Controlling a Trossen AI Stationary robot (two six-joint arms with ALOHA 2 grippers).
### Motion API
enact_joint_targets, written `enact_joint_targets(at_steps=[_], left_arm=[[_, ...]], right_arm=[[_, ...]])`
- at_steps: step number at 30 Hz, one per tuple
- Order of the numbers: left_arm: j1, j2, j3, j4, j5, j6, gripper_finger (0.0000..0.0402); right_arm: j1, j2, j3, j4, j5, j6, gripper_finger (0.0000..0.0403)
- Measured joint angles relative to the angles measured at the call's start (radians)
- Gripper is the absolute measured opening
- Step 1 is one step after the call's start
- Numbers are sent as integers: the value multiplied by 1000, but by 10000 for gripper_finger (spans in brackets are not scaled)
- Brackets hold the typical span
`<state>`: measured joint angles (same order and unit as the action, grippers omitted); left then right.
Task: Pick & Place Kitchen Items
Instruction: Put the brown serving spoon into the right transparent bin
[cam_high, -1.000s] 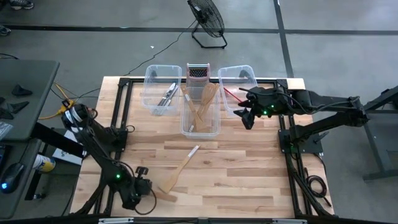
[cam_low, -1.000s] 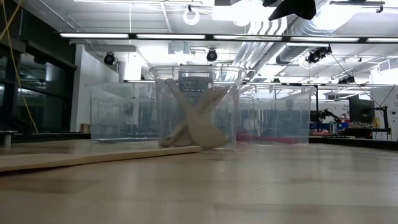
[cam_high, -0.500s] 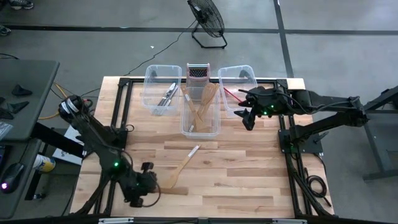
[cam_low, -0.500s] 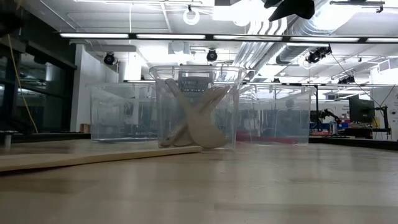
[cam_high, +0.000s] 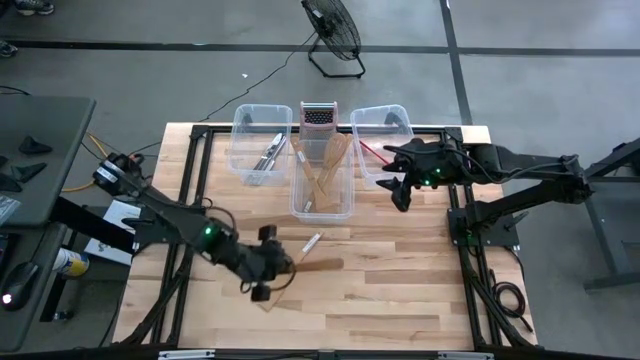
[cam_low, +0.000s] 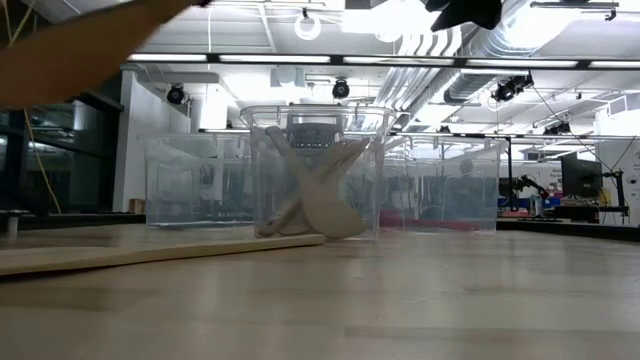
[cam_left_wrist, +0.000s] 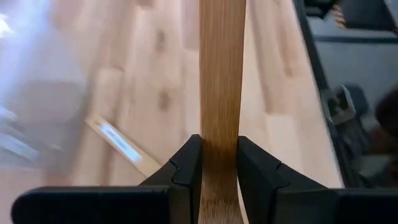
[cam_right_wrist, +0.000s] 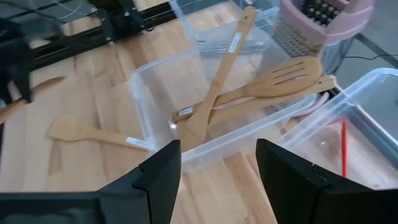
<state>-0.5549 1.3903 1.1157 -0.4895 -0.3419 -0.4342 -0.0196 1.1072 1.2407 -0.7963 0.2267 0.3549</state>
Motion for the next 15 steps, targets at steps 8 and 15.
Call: enact_joint_targets(at_steps=[8, 15], left_arm=[[123, 0, 87, 9, -40, 70, 72], [189, 0, 129, 43, -94, 72, 72]], right_arm=[[0, 0, 0, 0, -75, -48, 201], [0, 0, 0, 0, -171, -118, 201]])
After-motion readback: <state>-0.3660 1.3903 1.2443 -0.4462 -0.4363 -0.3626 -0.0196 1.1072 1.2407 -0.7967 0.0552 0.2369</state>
